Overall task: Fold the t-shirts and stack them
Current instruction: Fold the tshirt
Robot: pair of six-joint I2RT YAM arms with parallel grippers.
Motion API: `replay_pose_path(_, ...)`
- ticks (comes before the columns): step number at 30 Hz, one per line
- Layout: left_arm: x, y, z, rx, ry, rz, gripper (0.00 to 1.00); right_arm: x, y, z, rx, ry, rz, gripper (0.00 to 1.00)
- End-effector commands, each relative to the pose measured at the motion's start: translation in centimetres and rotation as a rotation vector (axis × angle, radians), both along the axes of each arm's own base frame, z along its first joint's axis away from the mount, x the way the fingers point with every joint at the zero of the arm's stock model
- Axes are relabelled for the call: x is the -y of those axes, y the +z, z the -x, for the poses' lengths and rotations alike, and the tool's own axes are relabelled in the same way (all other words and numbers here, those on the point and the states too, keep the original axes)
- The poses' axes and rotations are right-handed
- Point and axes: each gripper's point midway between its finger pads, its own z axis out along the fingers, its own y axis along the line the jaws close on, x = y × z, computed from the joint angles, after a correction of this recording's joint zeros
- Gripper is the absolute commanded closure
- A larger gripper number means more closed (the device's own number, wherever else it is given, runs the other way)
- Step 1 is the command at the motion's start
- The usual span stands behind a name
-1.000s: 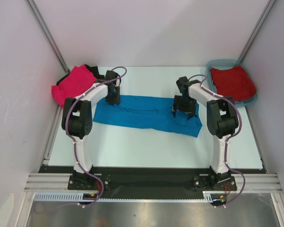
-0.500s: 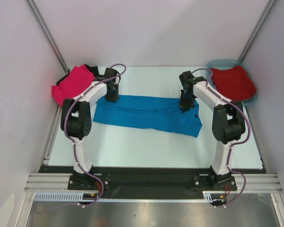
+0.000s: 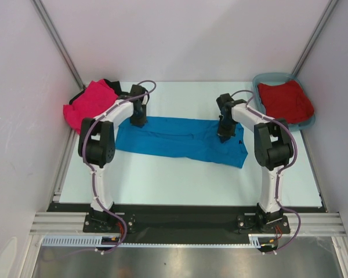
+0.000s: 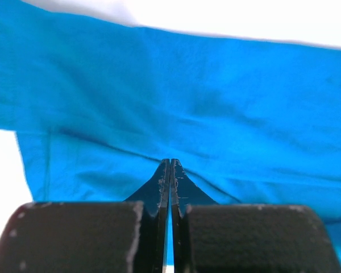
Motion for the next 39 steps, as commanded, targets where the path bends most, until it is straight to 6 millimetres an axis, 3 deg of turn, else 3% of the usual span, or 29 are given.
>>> replay_pose_path(1,0.5,0.5,-1.6,0.037,-0.008,-0.002,1.0,-0.3,-0.7,-1.1,0.022,0.0,0.013,1.0)
replay_pose_path(8,0.1,-0.9,-2.8,0.021,0.008,-0.007,1.0,0.1,-1.8,-1.3,0.004,-0.001,0.039,1.0)
replay_pose_path(14,-0.2,-3.1,-2.0,-0.048,0.017,-0.018,1.0,0.7,-2.2,-1.4,-0.013,-0.013,0.059,1.0)
replay_pose_path(17,-0.4,-4.5,-0.5,-0.119,0.034,-0.022,1.0,1.0,-2.1,-1.9,-0.013,-0.024,0.067,1.0)
replay_pose_path(25,0.1,-5.8,4.4,-0.315,0.042,0.017,1.0,1.2,-2.2,-3.8,-0.025,-0.056,0.088,1.0)
replay_pose_path(30,-0.1,-6.3,7.9,-0.382,0.049,0.031,1.0,0.6,-3.0,-4.8,-0.05,-0.054,0.08,1.0)
replay_pose_path(39,1.4,-6.6,13.3,-0.491,-0.01,0.061,1.0,-0.3,-3.8,-7.3,-0.044,-0.035,0.051,1.0)
